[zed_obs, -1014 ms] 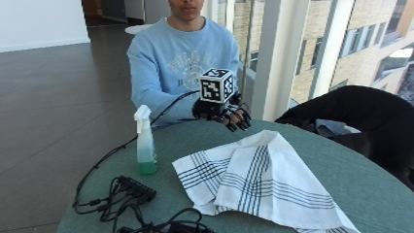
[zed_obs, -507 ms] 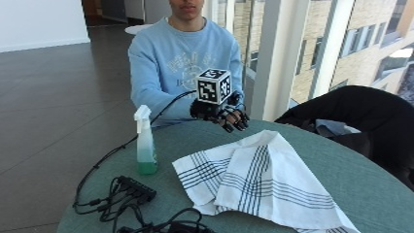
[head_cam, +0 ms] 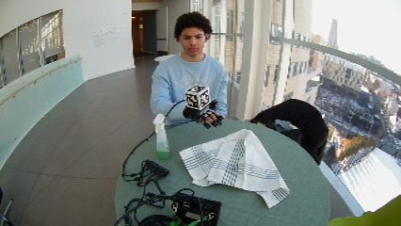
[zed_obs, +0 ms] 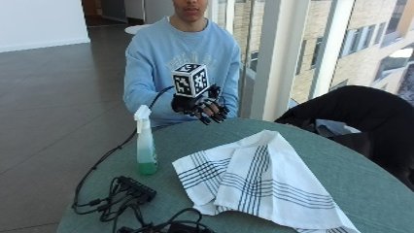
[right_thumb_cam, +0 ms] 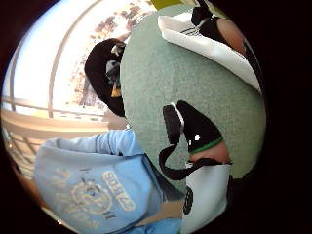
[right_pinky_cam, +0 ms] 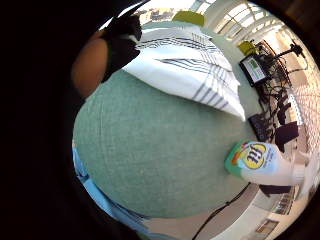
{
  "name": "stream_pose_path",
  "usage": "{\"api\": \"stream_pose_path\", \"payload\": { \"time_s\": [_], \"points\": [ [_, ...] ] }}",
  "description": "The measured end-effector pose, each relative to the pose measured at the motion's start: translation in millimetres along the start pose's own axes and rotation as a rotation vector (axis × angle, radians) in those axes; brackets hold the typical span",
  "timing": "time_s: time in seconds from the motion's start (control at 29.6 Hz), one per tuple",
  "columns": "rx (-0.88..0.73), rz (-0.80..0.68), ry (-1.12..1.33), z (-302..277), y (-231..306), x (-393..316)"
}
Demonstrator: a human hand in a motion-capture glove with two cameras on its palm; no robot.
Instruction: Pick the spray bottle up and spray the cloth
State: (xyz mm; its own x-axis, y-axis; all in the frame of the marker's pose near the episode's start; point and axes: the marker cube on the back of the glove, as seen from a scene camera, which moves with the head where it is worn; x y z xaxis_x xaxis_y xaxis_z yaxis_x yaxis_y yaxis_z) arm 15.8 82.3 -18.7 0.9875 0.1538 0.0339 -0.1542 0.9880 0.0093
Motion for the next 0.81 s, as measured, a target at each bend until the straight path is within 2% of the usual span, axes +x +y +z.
{"api": "stream_pose_path", "payload": {
  "time_s": [0.27, 0.57, 0.74, 0.81],
  "points": [
    [0.199, 0.093, -0.082, -21, 63, 13],
    [0.533, 0.310, -0.200, -43, 126, 60],
    [0.457, 0.444, -0.286, -44, 161, 99],
    [0.523, 0.469, -0.298, -43, 160, 119]
  ]
}}
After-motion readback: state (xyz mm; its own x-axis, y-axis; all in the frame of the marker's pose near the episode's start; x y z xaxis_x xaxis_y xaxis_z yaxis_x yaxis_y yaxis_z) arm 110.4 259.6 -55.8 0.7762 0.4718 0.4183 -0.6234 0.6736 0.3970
